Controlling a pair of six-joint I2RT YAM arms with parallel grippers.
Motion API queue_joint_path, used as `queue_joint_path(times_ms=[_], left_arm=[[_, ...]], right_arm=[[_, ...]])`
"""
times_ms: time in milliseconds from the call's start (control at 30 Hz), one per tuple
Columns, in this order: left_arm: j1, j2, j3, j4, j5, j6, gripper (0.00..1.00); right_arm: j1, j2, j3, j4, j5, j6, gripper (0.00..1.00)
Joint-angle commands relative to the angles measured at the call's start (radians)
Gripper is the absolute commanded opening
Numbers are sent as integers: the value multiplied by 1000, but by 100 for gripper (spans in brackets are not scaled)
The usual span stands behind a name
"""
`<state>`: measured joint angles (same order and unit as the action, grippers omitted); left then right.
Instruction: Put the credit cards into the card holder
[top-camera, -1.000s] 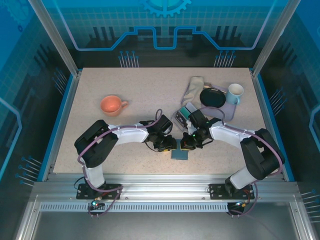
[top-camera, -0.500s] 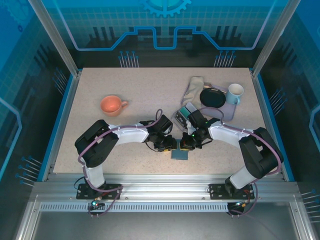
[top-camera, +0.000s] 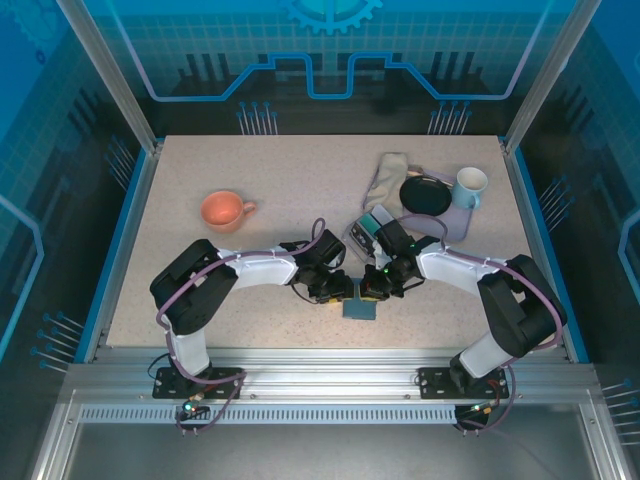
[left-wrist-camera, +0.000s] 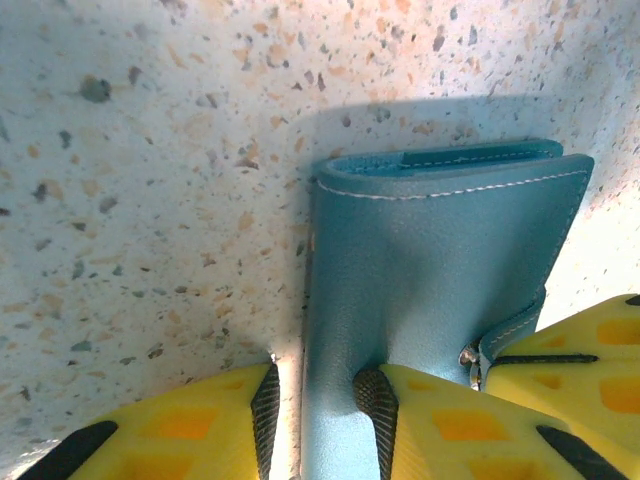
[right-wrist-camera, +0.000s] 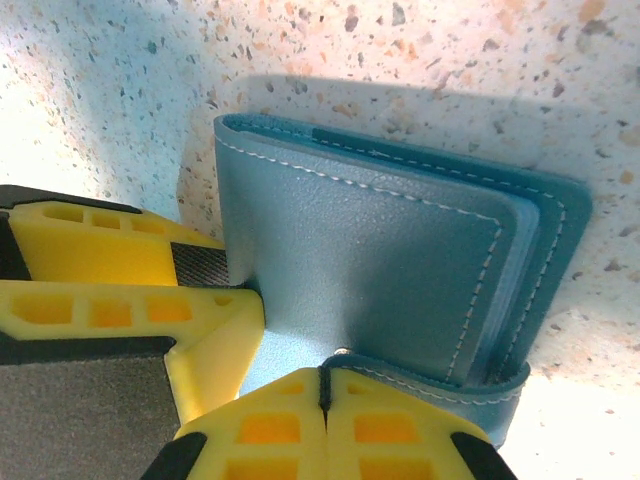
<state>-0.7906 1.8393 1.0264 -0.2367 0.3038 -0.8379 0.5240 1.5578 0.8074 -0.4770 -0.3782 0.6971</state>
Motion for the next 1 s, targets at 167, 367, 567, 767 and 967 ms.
queue_joint_path(times_ms=[167,367,567,767,967], left_arm=[[-25,46,-3,36,32,3,33],[-24,48,-8,44,33,0,31],[-24,46,-15,49,34,-1,29],[-24,43,-25,54,31,-3,29],[-24,43,-27,53,26,-4,28]], right_arm=[[14,20,23,46,44,28,0],[28,69,30,29,120,87,0],[60,171,64,-25,190,100,0],[62,232,56,-56,281,107,0],[25,172,35,-27,177,80,0]])
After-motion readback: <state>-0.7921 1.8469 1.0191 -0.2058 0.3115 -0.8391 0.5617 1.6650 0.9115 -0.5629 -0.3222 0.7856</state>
